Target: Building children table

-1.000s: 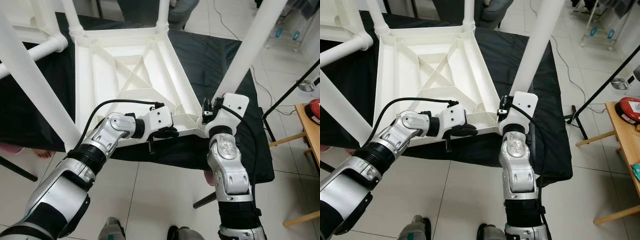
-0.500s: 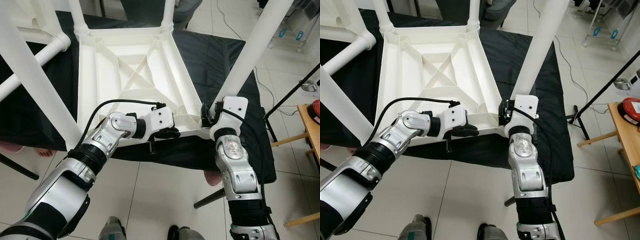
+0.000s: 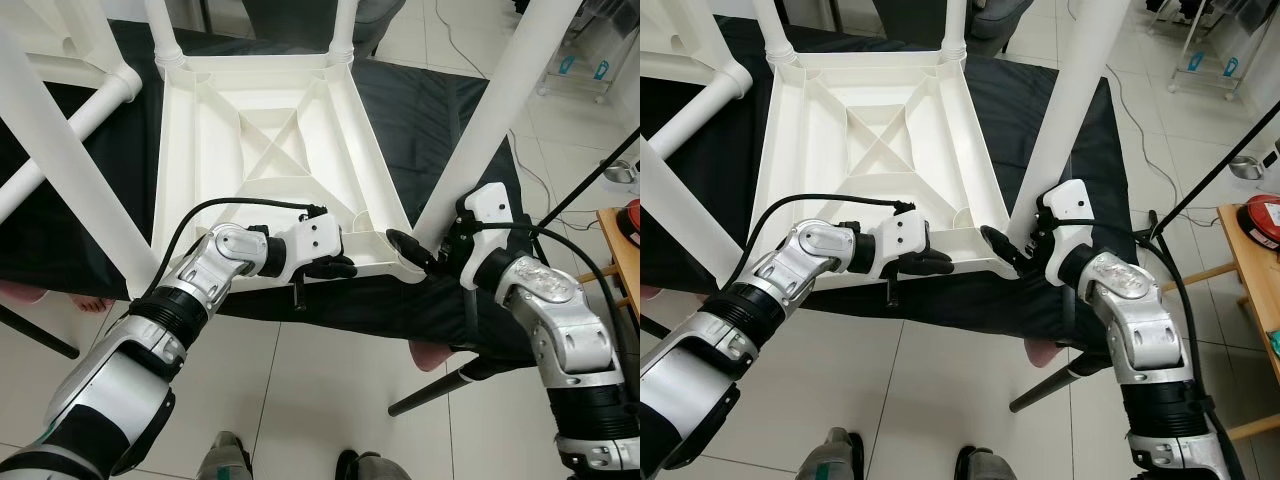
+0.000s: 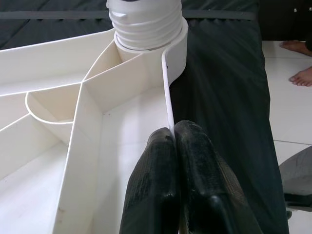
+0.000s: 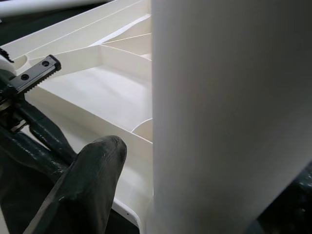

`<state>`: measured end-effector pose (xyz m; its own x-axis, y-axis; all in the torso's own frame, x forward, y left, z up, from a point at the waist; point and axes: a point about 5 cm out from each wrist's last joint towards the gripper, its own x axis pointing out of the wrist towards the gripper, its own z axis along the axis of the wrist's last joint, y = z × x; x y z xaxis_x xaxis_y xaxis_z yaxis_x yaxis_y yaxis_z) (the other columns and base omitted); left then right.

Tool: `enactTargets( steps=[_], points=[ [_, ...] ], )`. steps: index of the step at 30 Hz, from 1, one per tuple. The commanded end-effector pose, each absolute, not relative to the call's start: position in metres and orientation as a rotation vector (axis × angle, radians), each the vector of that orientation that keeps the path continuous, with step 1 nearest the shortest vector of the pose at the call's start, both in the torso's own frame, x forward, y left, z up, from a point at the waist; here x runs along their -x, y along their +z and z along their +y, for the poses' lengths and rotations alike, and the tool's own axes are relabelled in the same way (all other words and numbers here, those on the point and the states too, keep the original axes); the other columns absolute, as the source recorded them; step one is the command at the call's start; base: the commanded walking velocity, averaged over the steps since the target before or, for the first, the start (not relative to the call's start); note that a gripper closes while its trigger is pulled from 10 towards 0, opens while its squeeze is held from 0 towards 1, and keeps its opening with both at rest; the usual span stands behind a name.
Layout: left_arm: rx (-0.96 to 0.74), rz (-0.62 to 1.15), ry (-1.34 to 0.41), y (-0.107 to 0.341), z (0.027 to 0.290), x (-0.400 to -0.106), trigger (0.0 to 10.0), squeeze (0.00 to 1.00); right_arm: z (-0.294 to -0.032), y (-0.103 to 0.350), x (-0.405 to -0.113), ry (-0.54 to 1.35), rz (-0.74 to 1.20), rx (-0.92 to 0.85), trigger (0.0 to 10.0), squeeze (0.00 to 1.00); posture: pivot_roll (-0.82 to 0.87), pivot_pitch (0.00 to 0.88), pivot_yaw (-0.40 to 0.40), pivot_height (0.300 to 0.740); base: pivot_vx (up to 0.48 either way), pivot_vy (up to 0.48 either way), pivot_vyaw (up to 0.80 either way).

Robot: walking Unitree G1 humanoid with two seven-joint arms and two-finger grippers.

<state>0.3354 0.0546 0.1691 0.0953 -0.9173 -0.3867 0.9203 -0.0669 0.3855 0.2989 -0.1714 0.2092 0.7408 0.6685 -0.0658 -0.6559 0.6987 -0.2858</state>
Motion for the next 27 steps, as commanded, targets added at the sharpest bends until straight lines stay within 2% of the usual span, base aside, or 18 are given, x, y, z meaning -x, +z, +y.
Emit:
enactTargets(
  steps=[1, 4, 5, 6, 7, 8, 17, 19, 21, 25, 26, 27],
  points=[
    [-0.662, 0.033, -1.767, 0.161, 0.039, -0.317, 0.0, 0.00, -0.150, 0.208, -0.297, 0.944, -0.032, 0.319, 10.0, 0.00, 0.13, 0.167, -0.041, 0.740, 0.000, 0.000, 0.00],
    [-0.660, 0.031, -1.765, 0.162, 0.039, -0.316, 0.0, 0.00, -0.155, 0.203, -0.308, 0.920, -0.013, 0.380, 10.0, 0.00, 0.13, 0.167, -0.041, 0.740, 0.000, 0.000, 0.00],
    [-0.659, 0.031, -1.764, 0.162, 0.039, -0.316, 0.0, 0.00, -0.156, 0.201, -0.315, 0.871, -0.011, 0.403, 7.6, 0.00, 0.14, 0.167, -0.045, 0.740, 0.000, 0.000, 0.00],
    [-0.659, 0.031, -1.764, 0.162, 0.039, -0.316, 0.0, 0.00, -0.156, 0.201, -0.315, 0.871, -0.011, 0.403, 7.6, 0.00, 0.14, 0.167, -0.045, 0.740, 0.000, 0.000, 0.00],
    [-0.658, 0.031, -1.763, 0.161, 0.040, -0.316, 0.0, 0.00, -0.157, 0.199, -0.322, 0.819, -0.011, 0.419, 3.6, 0.00, 0.14, 0.166, -0.046, 0.740, 0.000, 0.000, 0.00],
    [-0.658, 0.032, -1.763, 0.161, 0.040, -0.316, 0.0, 0.00, -0.158, 0.197, -0.327, 0.763, -0.003, 0.408, 0.0, 0.00, 0.14, 0.166, -0.046, 0.740, 0.000, 0.000, 0.00],
    [-0.654, 0.034, -1.772, 0.162, 0.041, -0.316, 0.0, 0.00, -0.156, 0.182, -0.330, 0.506, 0.029, 0.278, 0.0, 0.00, 0.14, 0.170, -0.043, 0.740, 0.000, 0.000, 0.00],
    [-0.652, 0.034, -1.777, 0.161, 0.041, -0.316, 0.0, 0.00, -0.158, 0.172, -0.327, 0.352, 0.064, 0.206, 0.0, 0.00, 0.14, 0.174, -0.041, 0.740, 0.000, 0.000, 0.00],
    [-0.651, 0.035, -1.779, 0.161, 0.041, -0.315, 0.0, 0.00, -0.158, 0.169, -0.325, 0.305, 0.076, 0.183, 0.0, 0.00, 0.13, 0.175, -0.040, 0.740, 0.000, 0.000, 0.00],
    [-0.647, 0.033, -1.790, 0.161, 0.039, -0.315, 0.0, 0.00, -0.172, 0.149, -0.309, -0.177, 0.136, 0.101, 0.0, 0.00, 0.13, 0.180, -0.035, 0.740, 0.000, 0.000, 0.00],
    [-0.647, 0.033, -1.790, 0.161, 0.039, -0.315, 0.0, 0.00, -0.172, 0.149, -0.309, -0.177, 0.136, 0.101, 0.0, 0.00, 0.13, 0.180, -0.035, 0.740, 0.000, 0.000, 0.00],
    [-0.646, 0.032, -1.792, 0.161, 0.039, -0.314, 0.0, 0.00, -0.175, 0.146, -0.303, -0.285, 0.137, 0.081, 0.0, 0.00, 0.13, 0.180, -0.035, 0.740, 0.000, 0.000, 0.00]
  ],
)
